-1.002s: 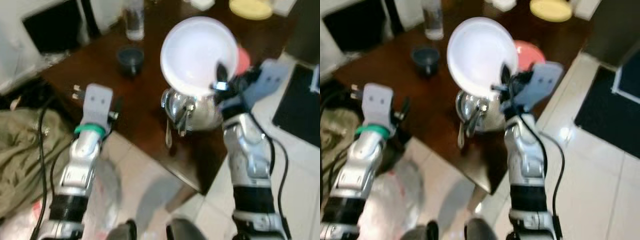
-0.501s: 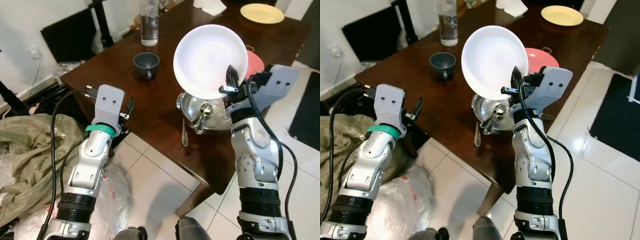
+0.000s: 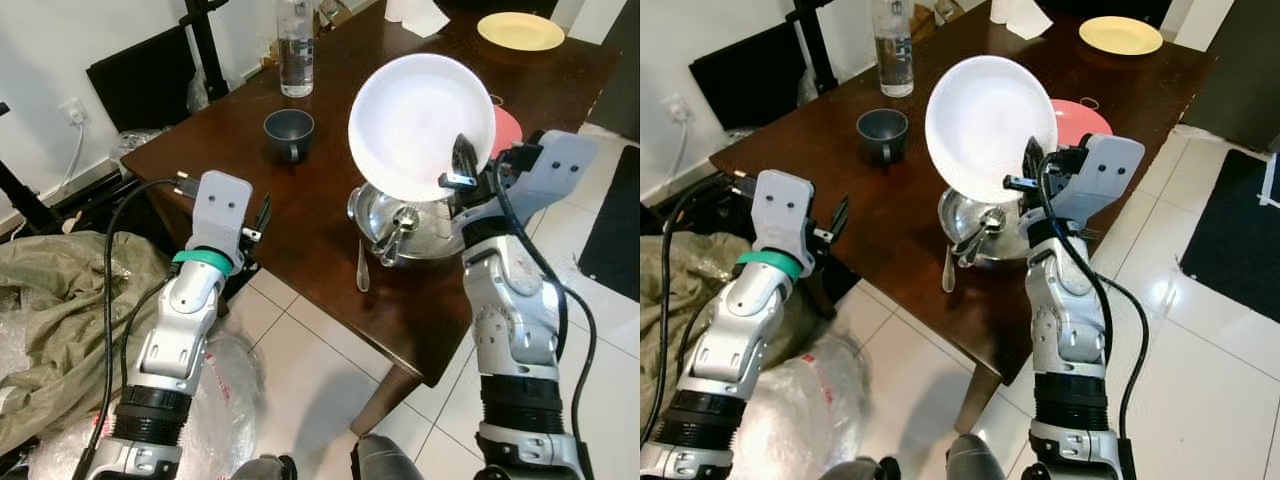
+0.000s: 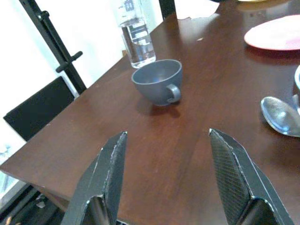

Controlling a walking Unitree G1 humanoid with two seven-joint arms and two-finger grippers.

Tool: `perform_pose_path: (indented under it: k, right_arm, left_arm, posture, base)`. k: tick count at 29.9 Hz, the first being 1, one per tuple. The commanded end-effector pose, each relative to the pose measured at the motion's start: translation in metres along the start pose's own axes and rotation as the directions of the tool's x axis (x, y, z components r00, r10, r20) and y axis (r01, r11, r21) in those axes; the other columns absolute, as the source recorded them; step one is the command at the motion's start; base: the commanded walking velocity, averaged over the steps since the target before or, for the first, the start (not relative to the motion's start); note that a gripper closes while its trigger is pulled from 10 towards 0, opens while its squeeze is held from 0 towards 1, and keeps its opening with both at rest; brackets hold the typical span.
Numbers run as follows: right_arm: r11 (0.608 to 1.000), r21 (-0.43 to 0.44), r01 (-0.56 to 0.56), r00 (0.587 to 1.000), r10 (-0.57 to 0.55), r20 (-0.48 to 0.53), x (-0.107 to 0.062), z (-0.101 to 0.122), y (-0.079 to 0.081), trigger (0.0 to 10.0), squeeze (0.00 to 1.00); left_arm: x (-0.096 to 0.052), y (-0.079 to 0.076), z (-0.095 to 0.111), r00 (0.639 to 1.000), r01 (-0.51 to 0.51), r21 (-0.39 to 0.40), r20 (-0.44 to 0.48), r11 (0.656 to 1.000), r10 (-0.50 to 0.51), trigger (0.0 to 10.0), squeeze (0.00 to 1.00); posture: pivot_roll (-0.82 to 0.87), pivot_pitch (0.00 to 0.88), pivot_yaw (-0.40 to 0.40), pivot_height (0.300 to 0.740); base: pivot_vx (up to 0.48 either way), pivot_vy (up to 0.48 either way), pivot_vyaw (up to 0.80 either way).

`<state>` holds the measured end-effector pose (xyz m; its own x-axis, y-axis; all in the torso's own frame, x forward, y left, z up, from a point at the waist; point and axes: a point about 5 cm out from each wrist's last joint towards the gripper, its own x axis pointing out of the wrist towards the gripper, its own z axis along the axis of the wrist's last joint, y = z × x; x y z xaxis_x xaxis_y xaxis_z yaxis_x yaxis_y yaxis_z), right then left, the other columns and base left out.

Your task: Setting the table

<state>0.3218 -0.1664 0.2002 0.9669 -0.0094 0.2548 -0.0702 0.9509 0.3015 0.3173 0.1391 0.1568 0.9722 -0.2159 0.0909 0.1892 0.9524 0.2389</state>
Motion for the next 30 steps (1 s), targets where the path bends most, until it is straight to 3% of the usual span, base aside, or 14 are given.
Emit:
perform_pose_path:
  k: [1,13,14,15,16,23,26,27,29,30]
  right_arm:
    - [0.997,0.076,0.012,0.998,-0.007,-0.065,0.006,-0.006,0.0,10.0,0.0]
    - [0.981,0.169,0.098,0.988,-0.075,-0.139,0.015,-0.009,-0.01,10.0,0.0]
    - [0.977,0.176,0.123,0.983,-0.096,-0.155,0.011,-0.015,-0.013,10.0,0.72]
    - [0.977,0.176,0.123,0.983,-0.096,-0.155,0.011,-0.015,-0.013,10.0,0.72]
    - [0.973,0.181,0.141,0.98,-0.111,-0.167,0.008,-0.02,-0.015,10.0,1.0]
    - [0.969,0.194,0.151,0.976,-0.115,-0.185,0.004,-0.024,-0.018,10.0,1.0]
    - [0.976,0.177,0.129,0.986,-0.107,-0.131,0.005,-0.012,-0.019,10.0,1.0]
    - [0.98,0.162,0.119,0.989,-0.103,-0.105,0.005,-0.007,-0.019,10.0,0.0]
    - [0.989,0.116,0.088,0.995,-0.083,-0.047,0.004,0.004,-0.017,10.0,0.0]
    - [0.998,0.003,0.059,0.998,-0.059,0.036,0.001,0.019,-0.013,10.0,0.0]
  left_arm:
    - [0.001,0.009,-0.002,0.999,0.019,-0.003,-0.025,1.0,-0.019,10.0,0.0]
    - [0.001,0.023,0.004,1.0,0.028,0.035,-0.013,0.999,-0.027,10.0,0.0]
    - [-0.001,0.022,0.003,0.999,0.032,0.037,-0.016,0.999,-0.032,10.0,0.0]
    - [-0.001,0.022,0.003,0.999,0.032,0.037,-0.016,0.999,-0.032,10.0,0.0]
    - [-0.002,0.019,0.001,0.999,0.04,0.035,-0.021,0.999,-0.039,10.0,0.0]
    - [-0.002,0.01,-0.001,0.998,0.065,0.025,-0.028,0.998,-0.064,10.0,0.0]
    - [-0.002,0.006,-0.002,0.997,0.075,0.016,-0.03,0.997,-0.074,10.0,0.0]
    - [-0.002,0.005,-0.002,0.997,0.077,0.013,-0.031,0.997,-0.077,10.0,0.0]
    - [-0.003,0.003,-0.003,0.996,0.081,0.01,-0.032,0.997,-0.081,10.0,0.0]
    - [-0.003,0.001,-0.003,0.996,0.086,0.004,-0.031,0.996,-0.086,10.0,0.0]
  posture:
    - [-0.13,0.0,0.089,0.74]
    - [-0.12,0.0,0.083,0.74]
    - [-0.12,0.0,0.083,0.74]
    - [-0.12,0.0,0.083,0.74]
    - [-0.12,0.0,0.085,0.74]
    - [-0.13,0.0,0.087,0.74]
    - [-0.13,0.0,0.085,0.74]
    - [-0.13,0.0,0.085,0.74]
    - [-0.13,0.0,0.082,0.74]
    - [-0.14,0.0,0.079,0.74]
  base:
    - [0.0,0.0,0.0]
    - [0.0,0.0,0.0]
    - [0.0,0.0,0.0]
    - [0.0,0.0,0.0]
    - [0.0,0.0,0.0]
    - [0.0,0.0,0.0]
    - [0.0,0.0,0.0]
    - [0.0,0.0,0.0]
    - [0.0,0.0,0.0]
    - [0.0,0.0,0.0]
